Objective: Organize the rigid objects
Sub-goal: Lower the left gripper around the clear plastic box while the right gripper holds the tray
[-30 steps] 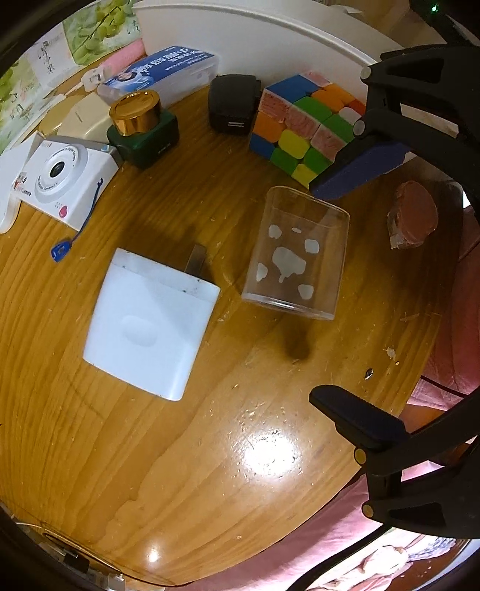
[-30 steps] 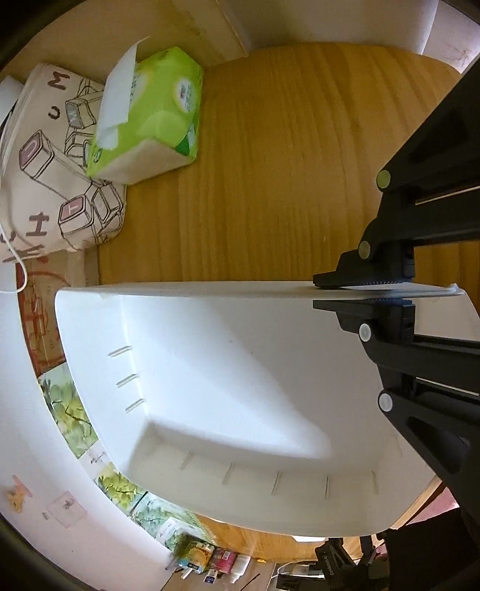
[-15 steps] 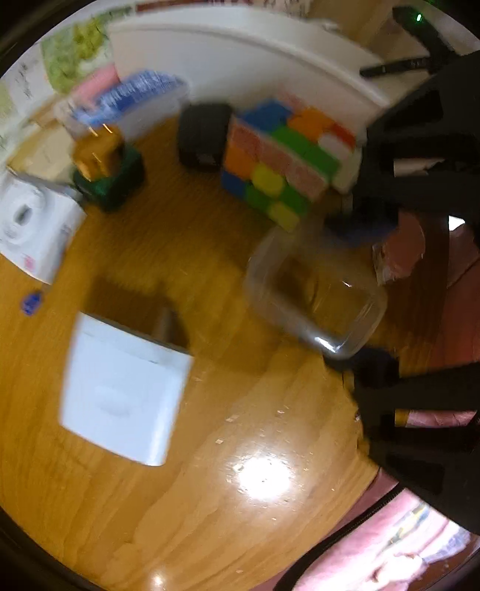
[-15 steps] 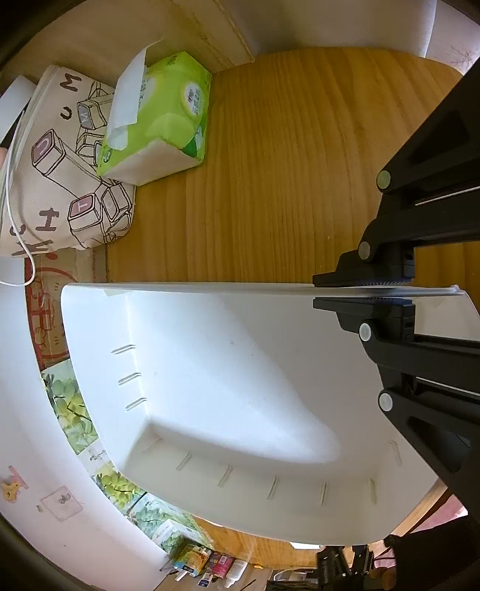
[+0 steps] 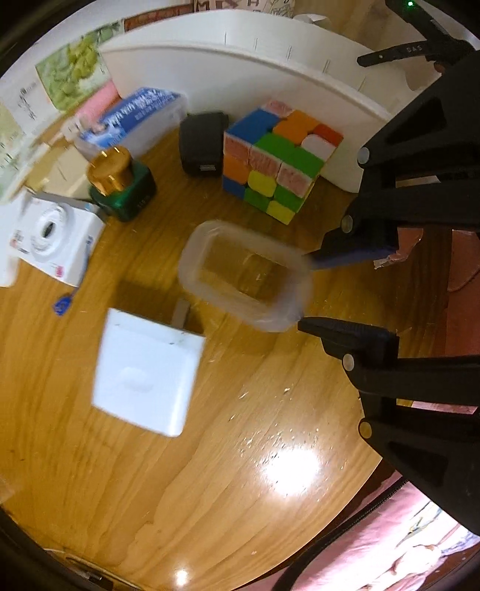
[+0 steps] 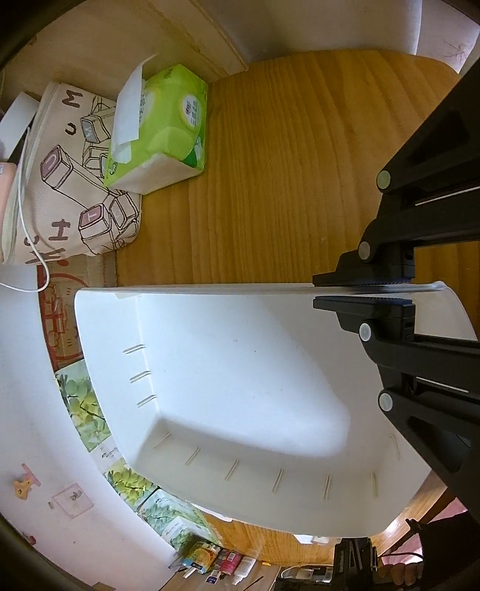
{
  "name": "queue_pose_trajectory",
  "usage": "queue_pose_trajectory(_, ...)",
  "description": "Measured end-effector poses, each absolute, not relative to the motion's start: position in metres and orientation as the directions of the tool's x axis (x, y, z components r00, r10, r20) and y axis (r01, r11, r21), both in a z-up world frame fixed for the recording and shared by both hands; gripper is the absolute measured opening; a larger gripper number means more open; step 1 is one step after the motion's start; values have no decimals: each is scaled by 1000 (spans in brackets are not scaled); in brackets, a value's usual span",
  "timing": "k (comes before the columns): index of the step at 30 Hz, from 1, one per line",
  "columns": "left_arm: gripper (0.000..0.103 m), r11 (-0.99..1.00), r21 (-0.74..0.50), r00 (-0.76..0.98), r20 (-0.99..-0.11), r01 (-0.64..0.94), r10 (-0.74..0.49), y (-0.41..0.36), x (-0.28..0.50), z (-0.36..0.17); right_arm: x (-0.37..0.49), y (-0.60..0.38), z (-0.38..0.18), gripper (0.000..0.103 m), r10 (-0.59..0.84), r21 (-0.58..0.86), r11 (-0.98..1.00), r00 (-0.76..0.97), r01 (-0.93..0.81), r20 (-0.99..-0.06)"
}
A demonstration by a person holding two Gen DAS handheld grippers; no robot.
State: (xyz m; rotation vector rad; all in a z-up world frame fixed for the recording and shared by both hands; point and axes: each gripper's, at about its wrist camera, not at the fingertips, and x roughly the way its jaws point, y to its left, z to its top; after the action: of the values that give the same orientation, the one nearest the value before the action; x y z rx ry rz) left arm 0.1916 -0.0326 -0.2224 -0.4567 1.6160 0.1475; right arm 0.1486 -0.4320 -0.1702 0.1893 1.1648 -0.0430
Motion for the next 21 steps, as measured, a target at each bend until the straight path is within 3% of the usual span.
queue_pose_trajectory(1,27,909,-182,-14,-979,-374,-202,-30,191,-216,147,-431,-169,4,61,123,984,398,131,-915)
queue_pose_trajectory(2,17,908,-193,8,-979,-373,-205,-30,189,-211,147,-431,-169,4,60,121,984,398,131,-915)
queue_pose_trajectory(3,0,901,-220,38,-974,-374,-222,-29,188,-205,146,-431,-168,4,59,121,984,399,133,-915)
queue_pose_trajectory(6,0,877,-291,109,-957,-383,-270,-20,183,-190,142,-432,-166,4,59,125,982,405,138,-912)
queue_pose_trajectory(15,1,891,-300,176,-951,-341,-253,-14,170,-174,125,-431,-155,4,48,123,981,430,150,-902)
queue_pose_trajectory(19,14,908,-287,199,-952,-304,-234,-26,179,-170,118,-431,-151,4,43,123,980,440,156,-897)
queue_pose_trajectory(21,14,919,-276,209,-952,-281,-222,-29,181,-168,115,-431,-149,5,40,125,979,446,162,-894)
